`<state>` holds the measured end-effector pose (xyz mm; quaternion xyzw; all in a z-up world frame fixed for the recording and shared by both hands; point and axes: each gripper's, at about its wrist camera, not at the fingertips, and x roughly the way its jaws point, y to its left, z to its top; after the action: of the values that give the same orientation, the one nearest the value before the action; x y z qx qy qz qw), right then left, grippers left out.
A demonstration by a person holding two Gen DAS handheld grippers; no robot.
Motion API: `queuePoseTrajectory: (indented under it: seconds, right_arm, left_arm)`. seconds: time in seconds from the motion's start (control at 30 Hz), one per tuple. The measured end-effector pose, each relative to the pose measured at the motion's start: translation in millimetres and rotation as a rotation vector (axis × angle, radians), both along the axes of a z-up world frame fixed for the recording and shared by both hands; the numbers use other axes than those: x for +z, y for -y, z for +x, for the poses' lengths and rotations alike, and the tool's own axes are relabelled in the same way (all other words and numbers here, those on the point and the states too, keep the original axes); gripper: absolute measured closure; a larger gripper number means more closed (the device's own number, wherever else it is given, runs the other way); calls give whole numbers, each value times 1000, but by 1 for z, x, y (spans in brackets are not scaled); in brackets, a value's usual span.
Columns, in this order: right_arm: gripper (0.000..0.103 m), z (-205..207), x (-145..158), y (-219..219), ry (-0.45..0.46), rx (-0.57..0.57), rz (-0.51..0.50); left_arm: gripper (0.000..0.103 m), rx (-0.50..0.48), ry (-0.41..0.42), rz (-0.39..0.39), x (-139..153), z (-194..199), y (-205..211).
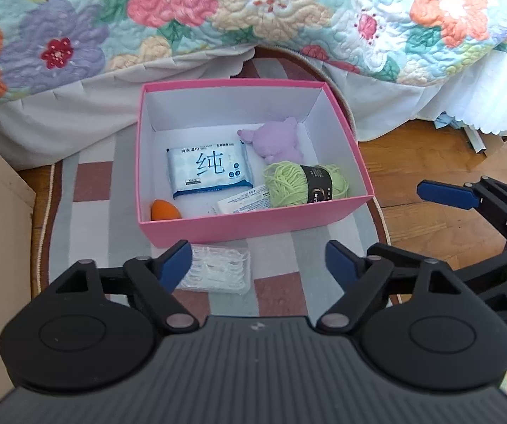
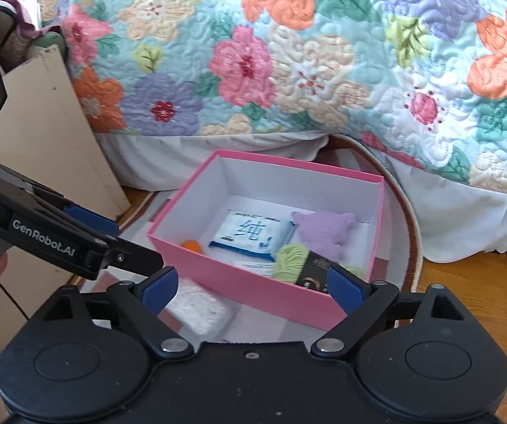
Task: Organize objects
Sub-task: 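Withdraw both tools up and back from the pink box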
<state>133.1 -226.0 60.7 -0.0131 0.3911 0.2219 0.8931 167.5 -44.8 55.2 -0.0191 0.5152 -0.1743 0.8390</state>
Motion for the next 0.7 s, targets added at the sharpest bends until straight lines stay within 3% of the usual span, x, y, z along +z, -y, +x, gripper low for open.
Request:
queuePoseTrajectory:
  seconds: [0.17, 0.4, 0.7]
  right_arm:
    - [9, -15, 4, -8, 11, 27, 13]
    - [9, -33, 9, -17, 46, 96, 24]
    - [9, -49, 5, -23, 95, 138, -52]
  left_arm:
    - [13, 18, 15, 20, 0, -15, -14]
    - [12, -8, 9, -15, -2, -31, -25]
    - [6, -36, 67, -19, -6, -48, -24]
